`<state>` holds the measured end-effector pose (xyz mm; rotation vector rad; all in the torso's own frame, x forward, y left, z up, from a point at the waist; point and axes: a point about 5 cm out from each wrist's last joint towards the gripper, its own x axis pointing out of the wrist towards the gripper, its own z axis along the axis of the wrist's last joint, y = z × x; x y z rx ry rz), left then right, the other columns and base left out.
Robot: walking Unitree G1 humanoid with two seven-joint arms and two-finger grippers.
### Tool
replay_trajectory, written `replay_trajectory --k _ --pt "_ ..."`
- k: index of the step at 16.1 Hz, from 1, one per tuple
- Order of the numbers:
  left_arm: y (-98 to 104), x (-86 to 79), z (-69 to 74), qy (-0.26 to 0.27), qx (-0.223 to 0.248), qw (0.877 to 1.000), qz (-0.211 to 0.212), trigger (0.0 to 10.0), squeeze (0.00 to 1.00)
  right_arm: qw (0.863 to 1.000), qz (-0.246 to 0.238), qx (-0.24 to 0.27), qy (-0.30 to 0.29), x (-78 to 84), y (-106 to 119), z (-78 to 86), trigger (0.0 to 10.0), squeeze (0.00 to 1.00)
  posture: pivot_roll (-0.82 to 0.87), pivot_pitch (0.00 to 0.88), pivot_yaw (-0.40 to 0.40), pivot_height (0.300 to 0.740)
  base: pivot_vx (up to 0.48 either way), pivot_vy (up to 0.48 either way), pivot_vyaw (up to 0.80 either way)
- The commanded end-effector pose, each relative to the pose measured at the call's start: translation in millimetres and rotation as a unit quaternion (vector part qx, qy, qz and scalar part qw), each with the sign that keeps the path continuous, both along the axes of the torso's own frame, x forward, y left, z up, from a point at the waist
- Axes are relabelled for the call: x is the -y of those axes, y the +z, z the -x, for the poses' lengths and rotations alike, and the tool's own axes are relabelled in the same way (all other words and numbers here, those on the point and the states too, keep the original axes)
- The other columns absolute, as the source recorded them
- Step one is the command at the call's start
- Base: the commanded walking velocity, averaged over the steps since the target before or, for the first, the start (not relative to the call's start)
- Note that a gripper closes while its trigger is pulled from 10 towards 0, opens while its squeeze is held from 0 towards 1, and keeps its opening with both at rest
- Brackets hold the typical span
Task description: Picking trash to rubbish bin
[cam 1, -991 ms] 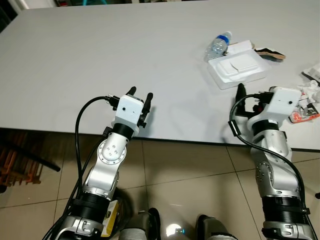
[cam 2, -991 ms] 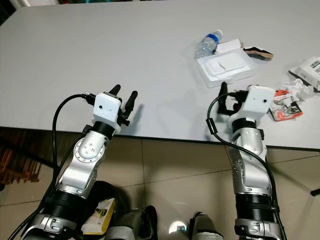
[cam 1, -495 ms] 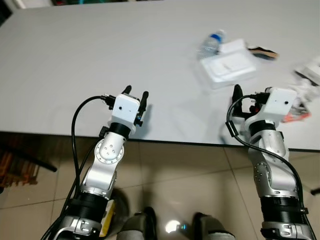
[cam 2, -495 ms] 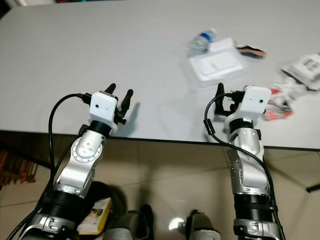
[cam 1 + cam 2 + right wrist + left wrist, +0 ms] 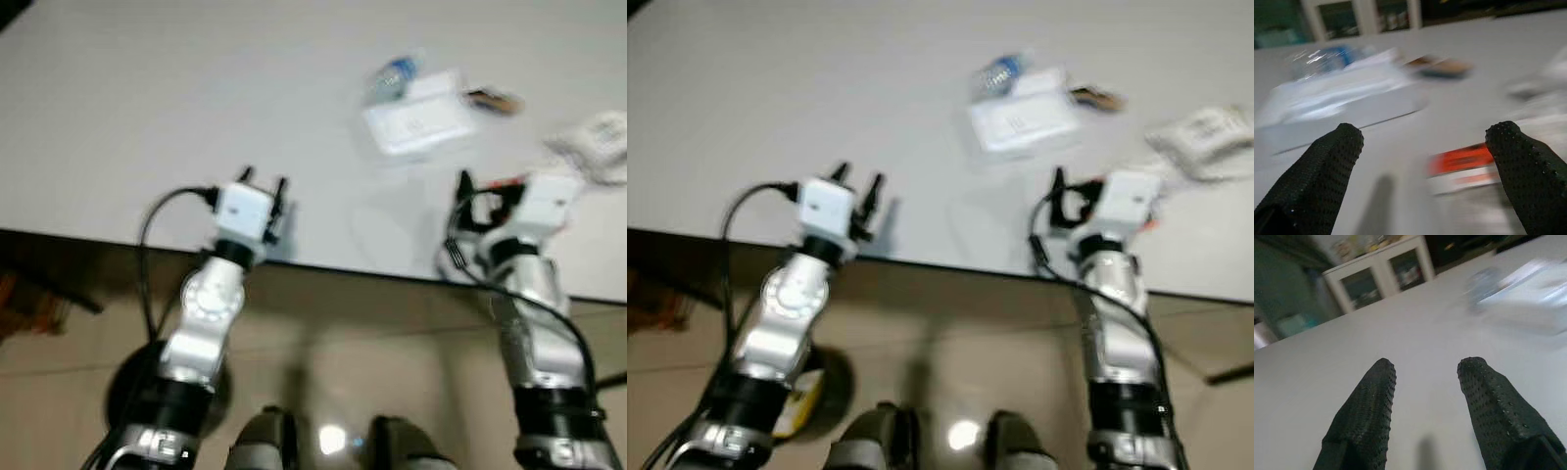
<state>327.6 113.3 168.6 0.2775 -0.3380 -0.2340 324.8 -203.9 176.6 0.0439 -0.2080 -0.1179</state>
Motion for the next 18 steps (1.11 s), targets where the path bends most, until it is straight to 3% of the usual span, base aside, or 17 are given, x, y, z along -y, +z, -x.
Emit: replay_trajectory --k 1,12,18 --pt "-2.3 -11.0 0.3 0.018 -0.004 1.000 -0.009 10.0 0.00 1.000 -0.001 -0.004 0.011 -6.2 -1.7 0.5 10.0 0.00 0.02 0.261 0.098 0.740 0.000 -0.382 0.00" --pt "-0.6 -14.6 -0.9 0.025 0.000 1.000 -0.010 10.0 0.00 1.000 -0.003 -0.008 0.013 -5.7 -3.1 1.0 10.0 0.00 0.02 0.265 0.098 0.740 0.000 -0.374 0.00" --pt "-1.2 -12.7 -0.8 0.018 -0.002 1.000 0.001 10.0 0.00 1.000 -0.003 -0.012 0.019 -6.1 -5.1 0.6 10.0 0.00 0.02 0.254 0.098 0.740 0.000 0.000 0.00"
